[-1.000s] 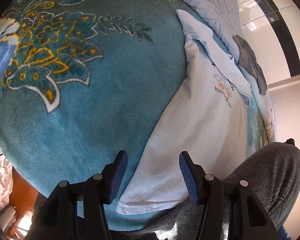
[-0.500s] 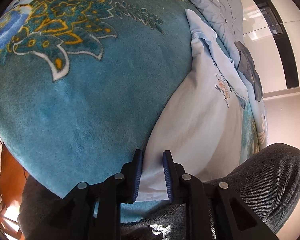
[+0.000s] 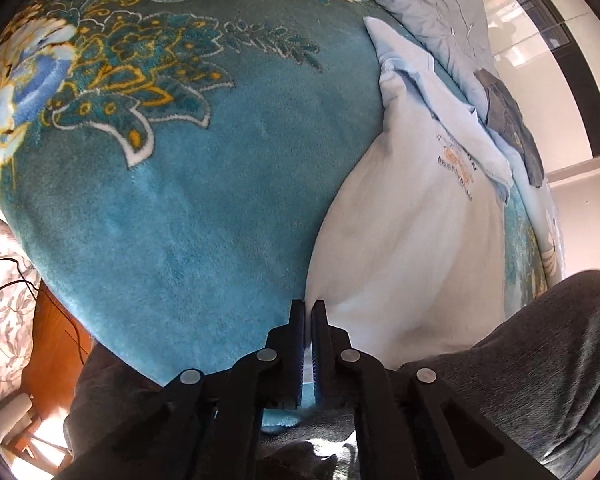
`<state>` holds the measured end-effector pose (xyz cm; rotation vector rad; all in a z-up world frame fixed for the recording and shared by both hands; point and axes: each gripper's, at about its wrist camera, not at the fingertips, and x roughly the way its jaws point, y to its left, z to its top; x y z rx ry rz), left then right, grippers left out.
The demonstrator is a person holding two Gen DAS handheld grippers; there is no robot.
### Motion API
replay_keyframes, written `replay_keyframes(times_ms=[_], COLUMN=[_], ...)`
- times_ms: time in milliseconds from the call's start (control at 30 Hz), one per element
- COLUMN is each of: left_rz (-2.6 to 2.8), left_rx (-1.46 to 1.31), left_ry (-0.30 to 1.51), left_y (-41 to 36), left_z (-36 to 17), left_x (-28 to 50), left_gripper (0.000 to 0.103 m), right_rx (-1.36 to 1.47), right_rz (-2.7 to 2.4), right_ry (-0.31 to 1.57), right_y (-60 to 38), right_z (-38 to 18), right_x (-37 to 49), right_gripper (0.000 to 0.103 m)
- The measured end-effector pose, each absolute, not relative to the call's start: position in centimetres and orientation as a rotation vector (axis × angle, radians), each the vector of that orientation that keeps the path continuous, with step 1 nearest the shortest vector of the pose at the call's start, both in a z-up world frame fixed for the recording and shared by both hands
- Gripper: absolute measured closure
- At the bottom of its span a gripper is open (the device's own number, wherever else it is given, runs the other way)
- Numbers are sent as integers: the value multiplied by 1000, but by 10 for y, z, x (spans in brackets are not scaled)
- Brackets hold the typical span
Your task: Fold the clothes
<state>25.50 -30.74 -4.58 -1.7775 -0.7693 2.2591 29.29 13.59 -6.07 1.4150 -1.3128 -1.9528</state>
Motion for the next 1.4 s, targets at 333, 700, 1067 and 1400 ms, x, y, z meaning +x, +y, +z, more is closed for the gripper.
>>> replay_keyframes(times_ms=[333,700,1067,1400], left_rz=[2329,2381,2278,2105], left_rx=[-1348,-1060,-1216,-1452], left_ry=[-961,-952,-1103,-1249], left_y=[-313,-316,-325,-292], left_z=[54,130,107,34], left_x=[211,247,240,102], left_gripper=[100,100,100,100], right_rx=[1006,761,850,982], right_rz=[-1953,-1926,-1941,-1967], right_ry=[-1400,-1263,-1234,-1512], right_y=[161,171,174,206], right_z=[20,104,93,27], right_x=[256,264,261,181], right_gripper=[101,101,101,101])
